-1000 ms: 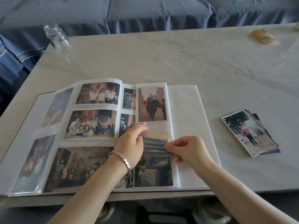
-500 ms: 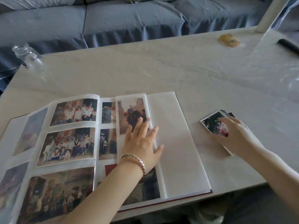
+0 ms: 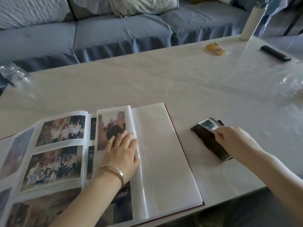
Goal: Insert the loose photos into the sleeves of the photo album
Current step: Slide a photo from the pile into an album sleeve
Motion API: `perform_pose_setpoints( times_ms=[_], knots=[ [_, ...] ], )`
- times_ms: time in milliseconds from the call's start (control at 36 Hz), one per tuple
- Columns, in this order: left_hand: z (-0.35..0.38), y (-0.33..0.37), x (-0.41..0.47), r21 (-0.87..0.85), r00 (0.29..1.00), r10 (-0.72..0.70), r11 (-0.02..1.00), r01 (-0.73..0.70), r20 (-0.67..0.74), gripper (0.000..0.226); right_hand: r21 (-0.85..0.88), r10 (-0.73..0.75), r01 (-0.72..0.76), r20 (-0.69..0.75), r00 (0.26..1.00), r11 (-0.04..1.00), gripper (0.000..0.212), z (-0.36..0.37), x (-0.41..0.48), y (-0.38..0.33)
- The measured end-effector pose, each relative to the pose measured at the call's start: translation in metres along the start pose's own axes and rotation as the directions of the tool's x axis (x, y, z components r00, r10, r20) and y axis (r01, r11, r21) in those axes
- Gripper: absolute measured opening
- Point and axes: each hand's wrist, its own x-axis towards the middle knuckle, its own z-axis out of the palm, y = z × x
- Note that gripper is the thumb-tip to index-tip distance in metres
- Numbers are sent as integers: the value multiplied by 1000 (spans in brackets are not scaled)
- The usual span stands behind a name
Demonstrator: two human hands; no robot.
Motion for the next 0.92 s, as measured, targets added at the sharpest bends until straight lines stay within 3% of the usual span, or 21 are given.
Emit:
perform_pose_setpoints(
  times_ms=[83, 194, 306, 444, 528, 583, 667, 694, 778, 861, 889, 917],
  knots=[
    [11, -9, 0, -27, 992, 122, 992, -123, -40, 47, -51, 14, -18, -90, 996, 999, 32, -4, 2, -2],
    [17, -16, -3, 6, 983, 158, 987, -158, -97, 42, -45, -1, -10, -239, 971, 999, 33, -5, 2, -3],
    [18, -17, -2, 25, 972, 125, 992, -123, -200, 41, 36, 20, -14, -169, 985, 999, 21, -9, -3, -9],
    [14, -9, 8, -41, 946, 99, 992, -117, -308, 29, 77, 55, -53, -28, 998, 996, 29, -4, -6, -8],
    [23, -9, 16, -200, 919, 125, 957, -212, -373, 9, 83, 14, 4, -210, 978, 997, 21, -3, -9, -13],
    [27, -8, 19, -399, 938, 78, 891, -218, -339, 20, 213, -33, 138, -435, 900, 967, 11, -2, -14, -27],
    [17, -5, 15, -670, 989, -55, 740, -50, -135, 15, 264, -124, 395, -675, 727, 880, 9, 5, -23, -61],
    [12, -4, 14, -741, 994, -78, 671, -7, -81, 11, 276, -146, 454, -701, 698, 847, 13, 8, -24, -73],
    [0, -5, 15, -893, 990, -128, 437, 105, 53, 77, 289, -216, 561, -714, 666, 776, 19, 19, -29, -110],
    [-9, -2, 14, -982, 983, -91, 81, 168, 161, 85, 280, -329, 638, -671, 665, 718, 24, 31, -37, -142],
    [-11, 0, 15, -986, 982, -87, -6, 168, 168, 77, 287, -380, 664, -637, 671, 691, 25, 35, -40, -150],
    [-13, 1, 17, -984, 975, -128, -25, 178, 180, 57, 298, -433, 686, -595, 677, 664, 27, 40, -43, -157]
  ],
)
